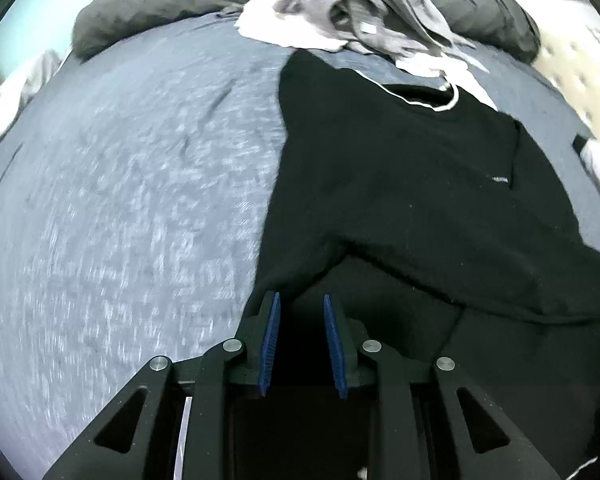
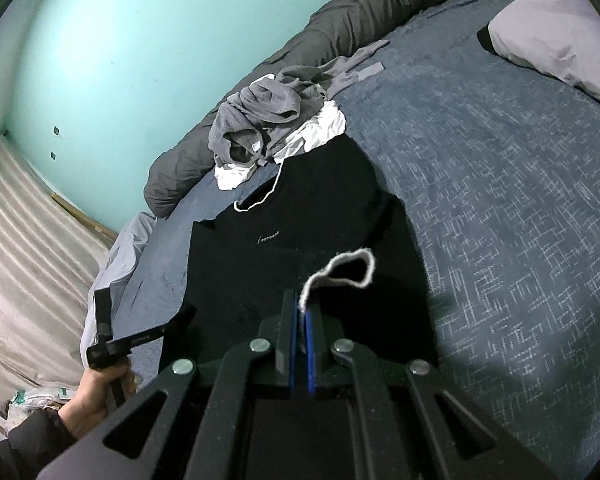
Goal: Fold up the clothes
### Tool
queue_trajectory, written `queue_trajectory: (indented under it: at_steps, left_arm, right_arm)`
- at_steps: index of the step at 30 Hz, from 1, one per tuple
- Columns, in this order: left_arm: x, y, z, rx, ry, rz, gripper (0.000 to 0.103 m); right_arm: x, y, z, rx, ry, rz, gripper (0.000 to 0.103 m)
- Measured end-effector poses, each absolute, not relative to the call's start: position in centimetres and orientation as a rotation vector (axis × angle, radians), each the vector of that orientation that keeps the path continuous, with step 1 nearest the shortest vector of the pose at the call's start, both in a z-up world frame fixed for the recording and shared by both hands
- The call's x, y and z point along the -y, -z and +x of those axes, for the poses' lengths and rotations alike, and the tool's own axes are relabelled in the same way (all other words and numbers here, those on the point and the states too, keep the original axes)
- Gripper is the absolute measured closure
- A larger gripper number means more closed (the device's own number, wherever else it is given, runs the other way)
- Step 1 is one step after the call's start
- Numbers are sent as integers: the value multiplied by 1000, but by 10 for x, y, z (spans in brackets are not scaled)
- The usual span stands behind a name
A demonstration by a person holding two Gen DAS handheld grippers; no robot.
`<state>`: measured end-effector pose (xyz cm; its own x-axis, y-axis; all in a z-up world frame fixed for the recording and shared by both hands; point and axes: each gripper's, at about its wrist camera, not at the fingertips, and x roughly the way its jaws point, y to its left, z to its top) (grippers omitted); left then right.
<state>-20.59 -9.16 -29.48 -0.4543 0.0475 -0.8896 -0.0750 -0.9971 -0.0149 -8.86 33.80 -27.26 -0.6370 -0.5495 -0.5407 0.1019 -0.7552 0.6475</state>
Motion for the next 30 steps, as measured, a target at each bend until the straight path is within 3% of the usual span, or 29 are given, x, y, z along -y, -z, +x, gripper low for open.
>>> queue_trajectory:
  at_steps: [7, 8, 10, 15, 22, 30]
  left_arm:
    - [82, 311, -227, -175, -2590, -1609, 80]
    - [82, 311, -229, -179, -2589, -1602, 83]
    - [81, 310, -228, -200, -2590, -1578, 99]
    - [112, 289, -223, 3, -2667, -1476, 100]
    - [156, 300, -224, 208, -2687, -1533, 100]
    - [168, 309, -224, 267, -2654, -1573, 99]
  right_arm:
    - [-340, 280, -92, 855, 2370, 1103, 100]
    - [-339, 280, -92, 855, 2368, 1106, 100]
    - [-338, 280, -91, 853, 2363, 1107, 100]
    - [-332, 279, -88, 839, 2343, 1121, 100]
    - [-321, 291, -87, 810, 2299, 1219, 100]
    - [-306, 309, -93, 700, 2243, 1395, 97]
